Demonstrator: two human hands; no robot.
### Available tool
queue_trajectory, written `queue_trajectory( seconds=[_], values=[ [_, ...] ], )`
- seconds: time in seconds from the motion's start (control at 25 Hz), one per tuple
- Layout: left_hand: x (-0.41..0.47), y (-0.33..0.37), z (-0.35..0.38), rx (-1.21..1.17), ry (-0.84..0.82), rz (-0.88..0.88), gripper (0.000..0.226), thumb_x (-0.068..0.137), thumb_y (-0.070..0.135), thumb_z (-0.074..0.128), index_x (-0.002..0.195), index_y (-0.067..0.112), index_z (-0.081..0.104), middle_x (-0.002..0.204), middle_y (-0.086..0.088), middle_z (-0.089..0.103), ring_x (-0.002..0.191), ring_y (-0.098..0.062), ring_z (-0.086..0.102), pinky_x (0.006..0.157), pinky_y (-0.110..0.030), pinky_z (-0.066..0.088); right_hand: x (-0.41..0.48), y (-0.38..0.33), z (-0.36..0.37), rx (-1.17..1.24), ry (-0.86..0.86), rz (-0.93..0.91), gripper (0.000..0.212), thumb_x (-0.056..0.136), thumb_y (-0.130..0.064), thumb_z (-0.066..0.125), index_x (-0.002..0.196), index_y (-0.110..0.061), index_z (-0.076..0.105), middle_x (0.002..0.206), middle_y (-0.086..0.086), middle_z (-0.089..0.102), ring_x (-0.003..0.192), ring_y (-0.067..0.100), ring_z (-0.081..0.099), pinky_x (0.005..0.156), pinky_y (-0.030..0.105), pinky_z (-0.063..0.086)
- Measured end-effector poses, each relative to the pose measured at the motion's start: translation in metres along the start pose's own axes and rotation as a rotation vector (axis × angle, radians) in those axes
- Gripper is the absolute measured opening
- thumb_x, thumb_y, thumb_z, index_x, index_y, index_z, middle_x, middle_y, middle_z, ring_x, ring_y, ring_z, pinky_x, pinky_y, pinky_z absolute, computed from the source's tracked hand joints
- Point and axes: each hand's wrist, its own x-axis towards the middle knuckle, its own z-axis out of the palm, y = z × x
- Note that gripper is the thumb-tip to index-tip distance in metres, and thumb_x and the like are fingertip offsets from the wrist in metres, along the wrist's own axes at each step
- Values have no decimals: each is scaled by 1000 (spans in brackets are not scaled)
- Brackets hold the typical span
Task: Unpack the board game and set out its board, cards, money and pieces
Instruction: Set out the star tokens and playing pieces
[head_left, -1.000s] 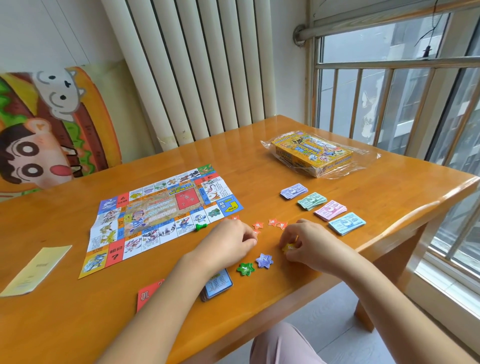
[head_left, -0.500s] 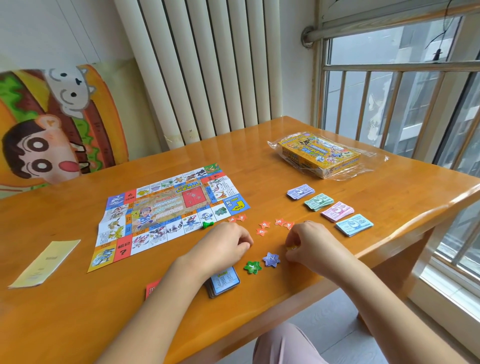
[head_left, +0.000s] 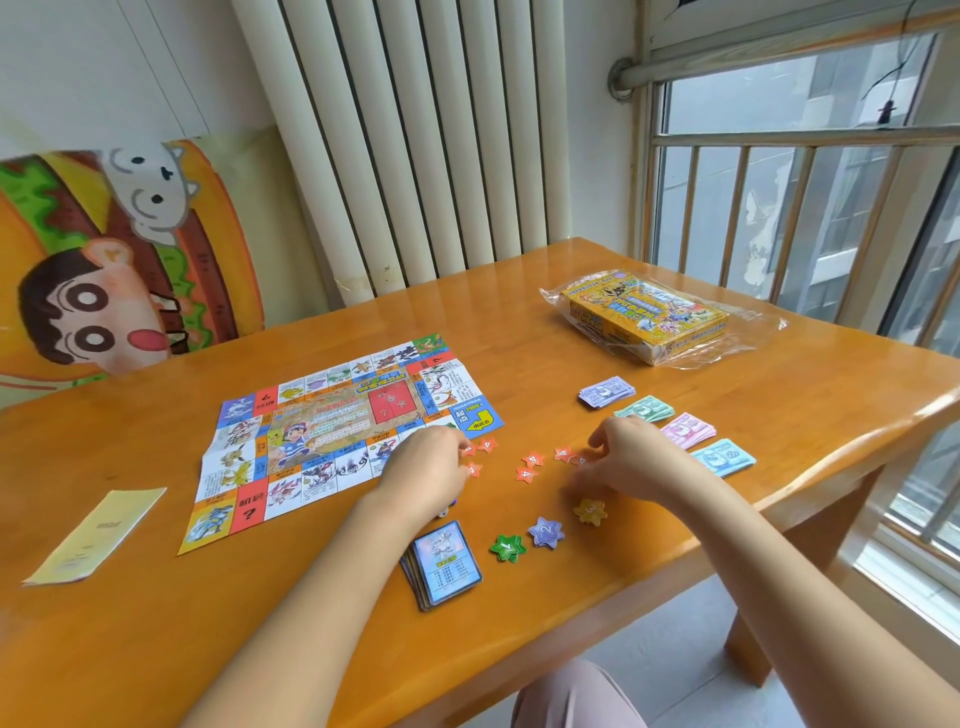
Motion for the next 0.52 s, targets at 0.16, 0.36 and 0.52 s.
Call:
queue_trajectory(
  seconds=[0.16, 0.36, 0.52],
  values=[
    [17, -13, -2, 29, 10, -49, 40, 89, -2, 52, 117, 23, 66, 117, 1, 66, 106, -17, 60, 89, -33, 51, 14, -17, 5, -33, -110, -40, 62, 75, -46, 75, 120, -7, 58, 122, 10, 48, 102, 23, 57, 78, 30, 49],
    [23, -17, -5, -62, -57, 0, 31, 89, 18, 63, 120, 19, 65, 110, 3, 65, 96, -10, 59, 82, -24, 48, 30, -42, 10, -37, -196, -127, 61, 77, -39, 76, 126, -9, 55, 126, 10, 49, 110, 22, 52, 88, 31, 48],
    [30, -11, -3, -96, -107, 7, 41, 79, 32, 75, 116, 16, 66, 93, 7, 63, 83, -9, 58, 70, -22, 44, 45, -49, 12, -25, -215, -168, 59, 78, -31, 76, 130, -12, 54, 126, 8, 56, 111, 22, 55, 92, 33, 50]
  ],
)
